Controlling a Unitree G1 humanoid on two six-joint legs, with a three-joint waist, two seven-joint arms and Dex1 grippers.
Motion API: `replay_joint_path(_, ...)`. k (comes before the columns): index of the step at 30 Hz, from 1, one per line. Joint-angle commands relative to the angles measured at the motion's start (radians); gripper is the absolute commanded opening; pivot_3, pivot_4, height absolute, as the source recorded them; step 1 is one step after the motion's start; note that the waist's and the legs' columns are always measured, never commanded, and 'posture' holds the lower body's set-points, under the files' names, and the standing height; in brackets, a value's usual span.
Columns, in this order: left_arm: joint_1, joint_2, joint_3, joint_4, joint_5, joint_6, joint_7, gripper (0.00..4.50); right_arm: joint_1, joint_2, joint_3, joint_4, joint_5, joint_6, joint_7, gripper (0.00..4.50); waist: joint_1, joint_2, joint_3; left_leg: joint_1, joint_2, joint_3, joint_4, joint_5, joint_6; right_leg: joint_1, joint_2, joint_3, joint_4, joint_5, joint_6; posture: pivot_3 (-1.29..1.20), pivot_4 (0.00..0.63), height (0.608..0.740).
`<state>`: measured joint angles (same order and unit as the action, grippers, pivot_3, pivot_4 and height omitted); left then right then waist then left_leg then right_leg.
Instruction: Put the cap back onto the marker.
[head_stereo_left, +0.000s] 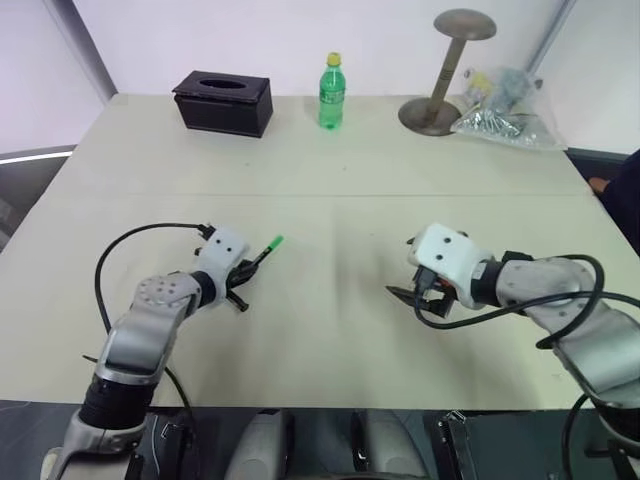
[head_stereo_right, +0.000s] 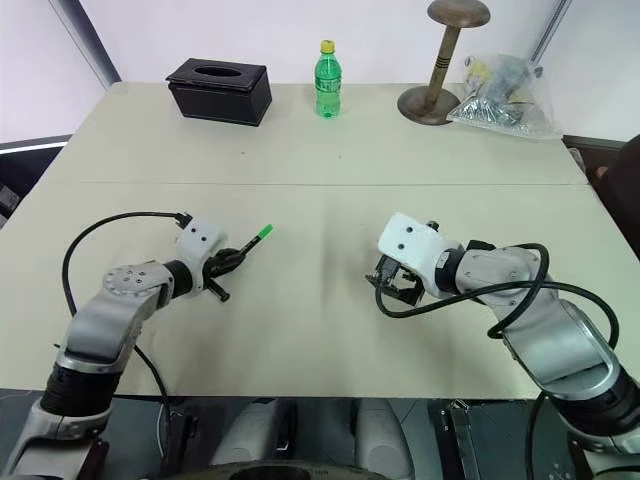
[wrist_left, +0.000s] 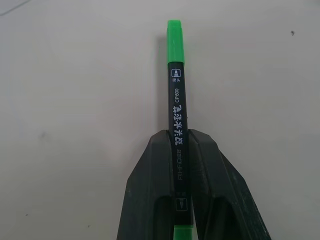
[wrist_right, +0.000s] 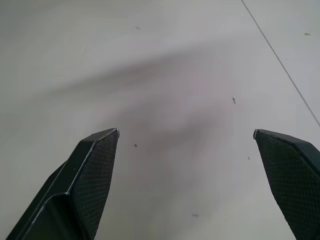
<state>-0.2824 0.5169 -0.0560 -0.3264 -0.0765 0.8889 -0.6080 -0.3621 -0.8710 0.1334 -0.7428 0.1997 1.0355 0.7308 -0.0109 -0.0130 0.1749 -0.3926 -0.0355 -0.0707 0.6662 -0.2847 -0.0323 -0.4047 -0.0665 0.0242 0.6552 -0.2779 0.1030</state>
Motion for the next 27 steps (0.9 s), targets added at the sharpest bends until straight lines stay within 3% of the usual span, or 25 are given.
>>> replay_joint_path(1, -0.002, 0.021, -0.004, -0.053, -0.02, 0.023, 0.001, 0.48, -0.01, -0.006, -0.033, -0.034, 0.016, 0.001, -0.011, 4.46, 0.0, 0.0, 0.0, 0.0, 0.0, 0.0, 0.0, 0.0, 0.0, 0.0, 0.0, 0.0, 0.0, 0.0, 0.0, 0.0, 0.15, 0.74)
replay_joint_path(4, 0.004, 0.027, -0.002, -0.057, -0.033, 0.033, 0.001, 1.76, -0.002, -0.015, -0.025, -0.032, 0.014, -0.002, -0.018, 4.5, 0.0, 0.0, 0.0, 0.0, 0.0, 0.0, 0.0, 0.0, 0.0, 0.0, 0.0, 0.0, 0.0, 0.0, 0.0, 0.0, 0.15, 0.74)
replay_joint_path(9, -0.014, 0.05, 0.013, -0.054, -0.067, 0.026, -0.022, 4.44, -0.004, -0.019, -0.02, -0.023, 0.018, -0.012, -0.023, 4.5, 0.0, 0.0, 0.0, 0.0, 0.0, 0.0, 0.0, 0.0, 0.0, 0.0, -0.001, 0.0, 0.0, 0.0, 0.0, 0.0, 0.15, 0.74)
replay_joint_path(19, -0.125, 0.212, 0.048, -0.056, -0.199, 0.064, -0.171, 4.48, -0.001, -0.032, -0.018, 0.006, 0.024, -0.058, -0.002, 4.5, -0.003, 0.0, 0.0, 0.0, 0.0, 0.0, -0.001, 0.0, 0.0, 0.0, 0.0, 0.0, -0.001, 0.0, 0.0, 0.0, 0.15, 0.74)
replay_joint_path(27, -0.109, 0.291, 0.123, -0.152, -0.328, 0.208, -0.193, 4.48, -0.022, -0.043, -0.002, 0.064, 0.014, -0.125, 0.024, 4.5, -0.002, 0.0, 0.0, 0.0, 0.0, 0.0, -0.001, 0.0, 0.0, 0.0, 0.0, 0.0, -0.001, 0.0, 0.0, 0.0, 0.15, 0.74)
